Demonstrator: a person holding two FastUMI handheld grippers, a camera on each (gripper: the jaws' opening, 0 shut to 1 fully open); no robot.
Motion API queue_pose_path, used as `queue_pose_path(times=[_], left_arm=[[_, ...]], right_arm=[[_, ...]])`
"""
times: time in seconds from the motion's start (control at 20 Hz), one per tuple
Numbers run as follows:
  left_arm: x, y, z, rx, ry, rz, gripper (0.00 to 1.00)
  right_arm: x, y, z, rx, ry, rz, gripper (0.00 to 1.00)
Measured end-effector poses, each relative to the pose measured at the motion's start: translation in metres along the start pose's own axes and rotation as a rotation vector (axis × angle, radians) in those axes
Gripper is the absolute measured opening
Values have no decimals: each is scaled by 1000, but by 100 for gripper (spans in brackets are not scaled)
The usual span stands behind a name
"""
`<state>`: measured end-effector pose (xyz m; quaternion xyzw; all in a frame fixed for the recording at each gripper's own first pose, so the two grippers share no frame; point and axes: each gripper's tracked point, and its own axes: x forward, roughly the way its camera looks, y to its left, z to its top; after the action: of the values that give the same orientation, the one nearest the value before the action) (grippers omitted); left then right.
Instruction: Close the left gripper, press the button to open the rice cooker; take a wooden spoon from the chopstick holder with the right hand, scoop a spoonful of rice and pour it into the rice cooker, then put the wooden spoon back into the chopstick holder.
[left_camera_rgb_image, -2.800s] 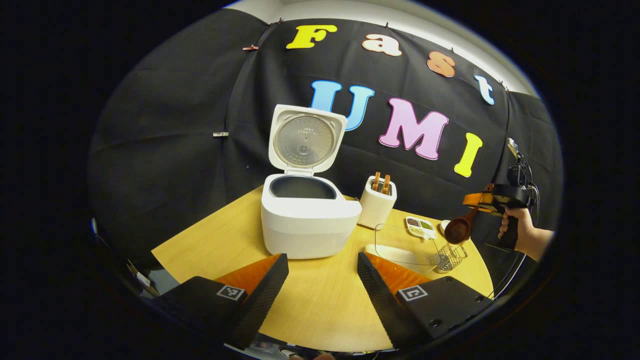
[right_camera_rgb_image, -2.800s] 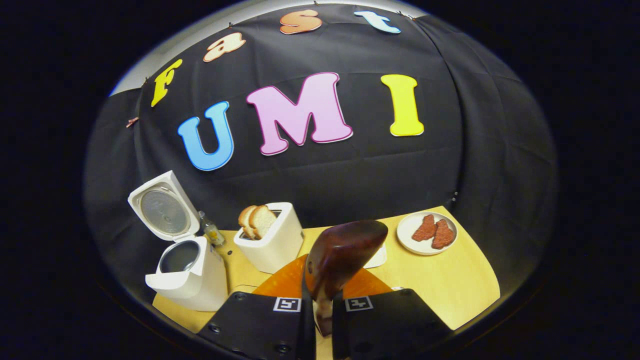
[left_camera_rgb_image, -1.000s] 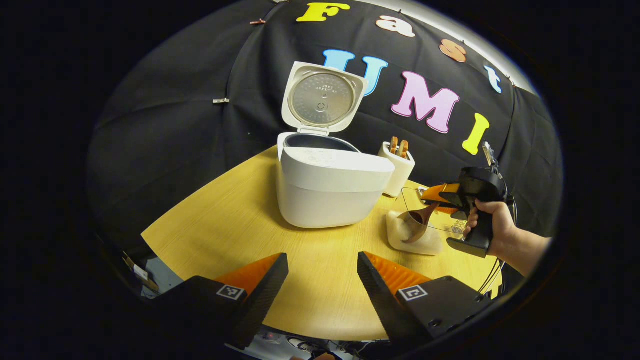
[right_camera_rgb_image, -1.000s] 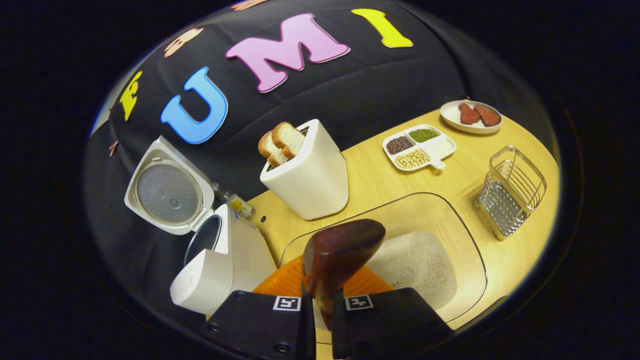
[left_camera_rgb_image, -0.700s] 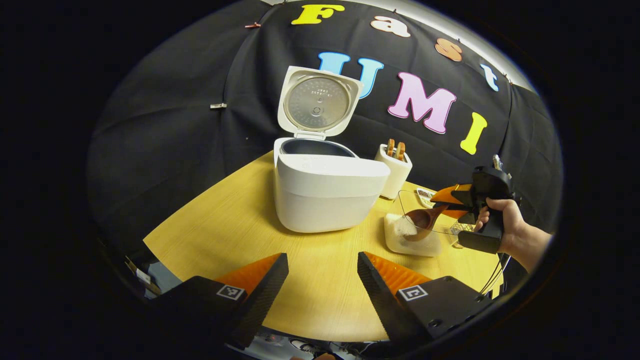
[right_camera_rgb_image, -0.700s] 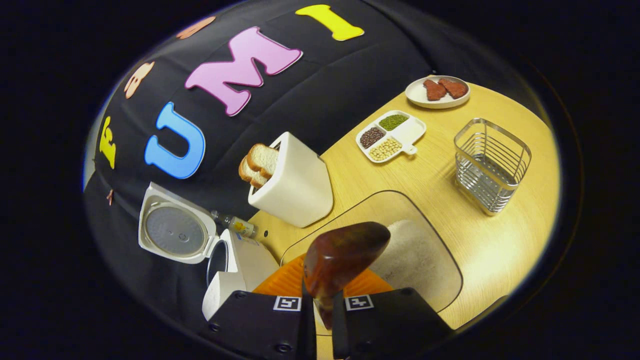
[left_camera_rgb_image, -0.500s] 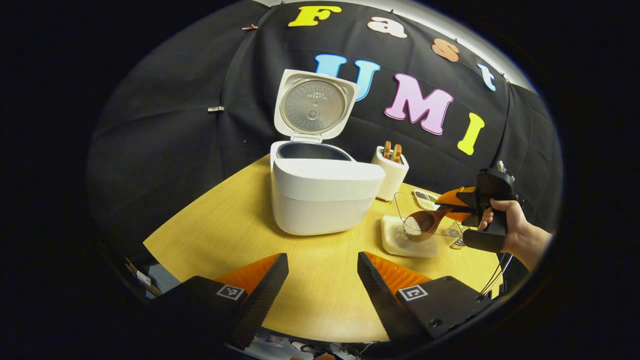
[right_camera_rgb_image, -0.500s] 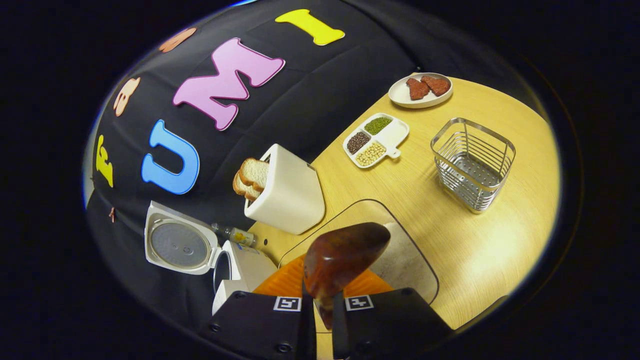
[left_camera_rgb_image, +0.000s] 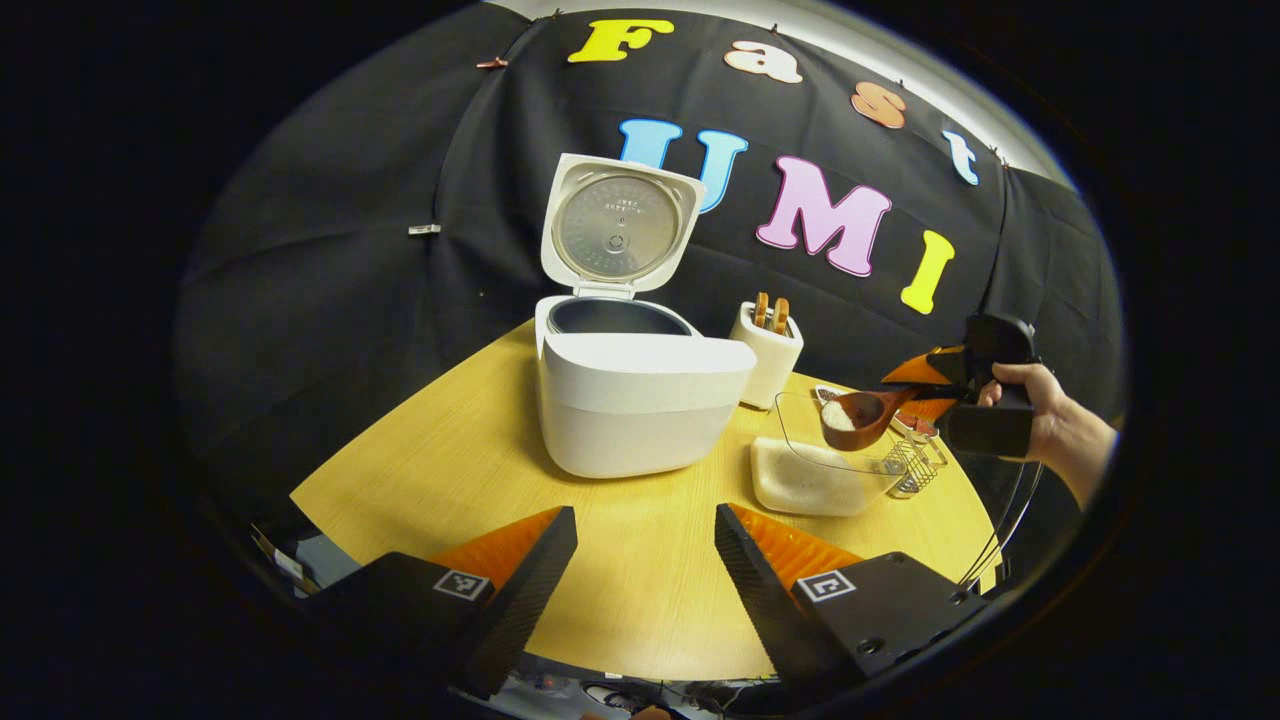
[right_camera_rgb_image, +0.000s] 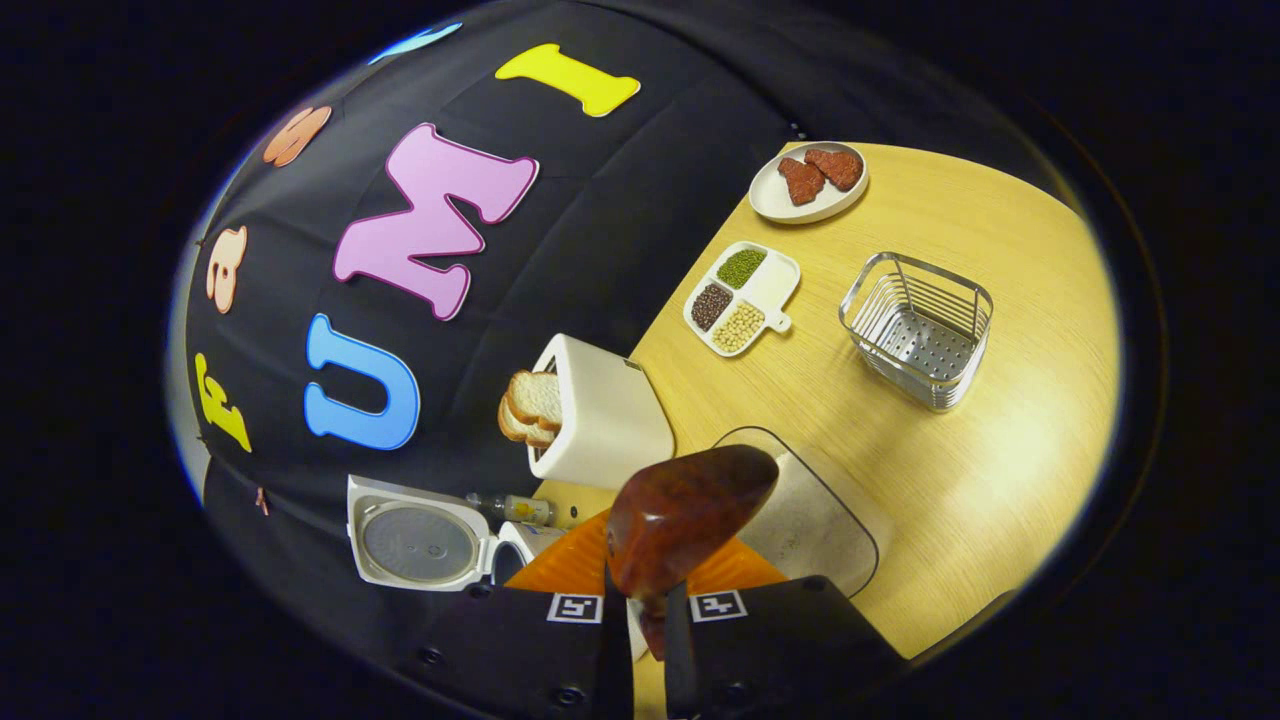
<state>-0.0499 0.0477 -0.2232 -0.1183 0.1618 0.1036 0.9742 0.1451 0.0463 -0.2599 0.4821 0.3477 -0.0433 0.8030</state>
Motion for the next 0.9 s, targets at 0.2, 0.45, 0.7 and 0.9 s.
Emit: queue_pose_path(times=[0.2, 0.45, 0.7, 0.9], left_arm=[[-6, 8, 4, -23, -10, -8, 96], [-15, 21, 23, -48, -67, 5, 96], [-20, 37, 28, -68, -84, 34, 96], [-23, 48, 26, -76, -58, 52, 96]], right_arm=[[-11, 42, 8, -13, -27, 44, 17], [-10, 96, -8, 5, -7, 108, 17], [6, 145, -44, 9, 44, 164, 17], [26, 185, -75, 17, 87, 212, 17]])
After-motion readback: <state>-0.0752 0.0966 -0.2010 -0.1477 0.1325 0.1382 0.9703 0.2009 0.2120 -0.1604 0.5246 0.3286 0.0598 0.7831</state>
